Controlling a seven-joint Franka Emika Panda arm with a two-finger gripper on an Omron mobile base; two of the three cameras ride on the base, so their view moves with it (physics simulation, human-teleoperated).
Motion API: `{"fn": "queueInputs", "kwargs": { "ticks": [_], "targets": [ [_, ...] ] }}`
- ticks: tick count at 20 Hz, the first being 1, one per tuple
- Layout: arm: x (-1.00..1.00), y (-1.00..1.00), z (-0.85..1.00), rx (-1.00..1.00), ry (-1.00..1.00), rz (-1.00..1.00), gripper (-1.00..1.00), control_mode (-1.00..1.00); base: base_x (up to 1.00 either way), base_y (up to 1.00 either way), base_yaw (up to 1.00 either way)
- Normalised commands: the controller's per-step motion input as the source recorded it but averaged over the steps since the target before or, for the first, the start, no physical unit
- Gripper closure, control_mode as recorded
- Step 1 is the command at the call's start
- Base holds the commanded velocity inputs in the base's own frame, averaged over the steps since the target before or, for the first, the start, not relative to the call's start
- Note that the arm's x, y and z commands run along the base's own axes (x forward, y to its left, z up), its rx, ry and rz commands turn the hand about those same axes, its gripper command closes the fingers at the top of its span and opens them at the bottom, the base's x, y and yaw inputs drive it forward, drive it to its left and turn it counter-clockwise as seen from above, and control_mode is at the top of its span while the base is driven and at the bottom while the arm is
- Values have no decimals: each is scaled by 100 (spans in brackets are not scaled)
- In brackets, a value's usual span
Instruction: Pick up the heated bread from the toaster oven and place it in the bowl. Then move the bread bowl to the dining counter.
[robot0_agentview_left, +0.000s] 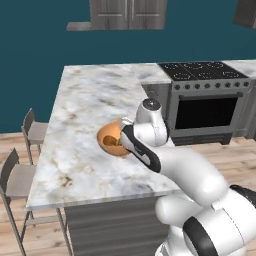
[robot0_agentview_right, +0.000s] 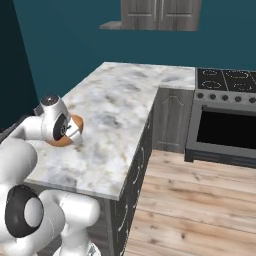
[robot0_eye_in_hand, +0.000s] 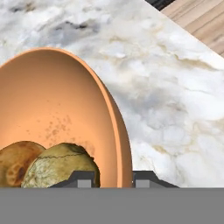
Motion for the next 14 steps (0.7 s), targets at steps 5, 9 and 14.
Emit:
{"fn": "queueInputs", "kwargs": {
  "ticks": [5,9,14],
  "targets": [
    [10,7,-65,-12,0,0,100,-100,0,0,0],
    [0,0,-47,-1,0,0,100,-100,0,0,0],
    [0,-4,-44,0,0,0,100,-100,0,0,0]
  ]
}}
